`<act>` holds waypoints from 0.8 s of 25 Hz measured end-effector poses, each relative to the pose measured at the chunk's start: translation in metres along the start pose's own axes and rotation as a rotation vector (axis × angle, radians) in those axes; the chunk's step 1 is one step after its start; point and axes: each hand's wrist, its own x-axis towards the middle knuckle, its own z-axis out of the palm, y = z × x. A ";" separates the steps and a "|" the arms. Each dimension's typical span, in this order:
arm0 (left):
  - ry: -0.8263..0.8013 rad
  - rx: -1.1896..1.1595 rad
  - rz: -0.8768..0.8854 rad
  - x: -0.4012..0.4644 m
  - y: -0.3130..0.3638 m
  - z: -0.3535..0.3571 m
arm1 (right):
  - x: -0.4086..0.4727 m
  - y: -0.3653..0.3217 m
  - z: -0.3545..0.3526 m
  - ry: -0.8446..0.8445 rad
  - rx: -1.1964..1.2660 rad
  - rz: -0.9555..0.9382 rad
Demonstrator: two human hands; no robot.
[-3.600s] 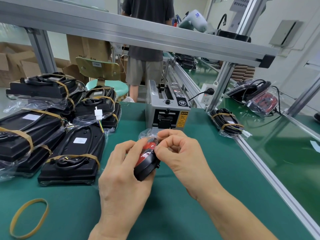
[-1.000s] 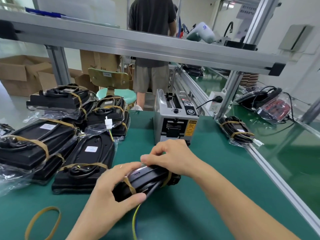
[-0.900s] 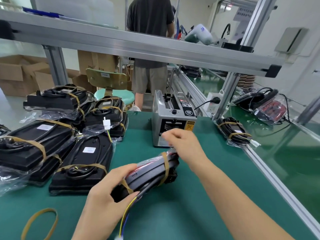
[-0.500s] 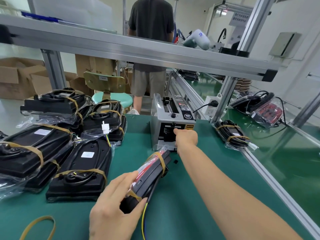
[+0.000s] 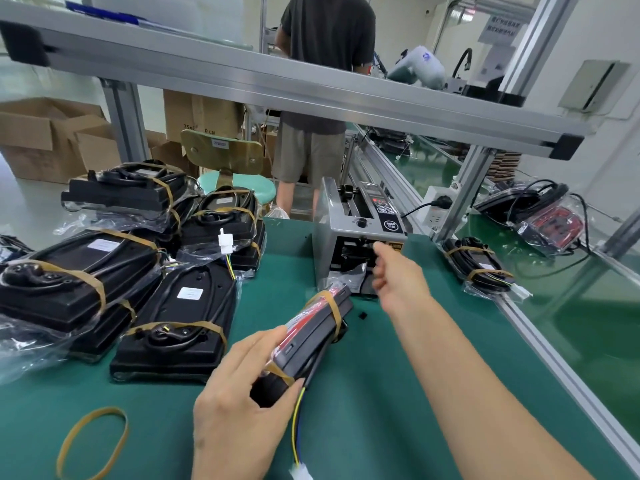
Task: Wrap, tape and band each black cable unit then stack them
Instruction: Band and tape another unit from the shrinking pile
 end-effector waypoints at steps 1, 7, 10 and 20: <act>-0.010 0.006 -0.011 -0.001 0.000 0.001 | -0.020 -0.002 -0.013 -0.135 -0.078 -0.106; 0.000 -0.069 -0.060 -0.005 0.004 0.008 | -0.116 0.037 -0.040 -0.616 -0.312 -0.331; -0.012 -0.098 -0.073 -0.007 0.007 0.006 | -0.118 0.054 -0.043 -0.549 -0.352 -0.295; -0.006 -0.109 -0.087 -0.008 0.008 0.008 | -0.126 0.063 -0.037 -0.481 -0.512 -0.388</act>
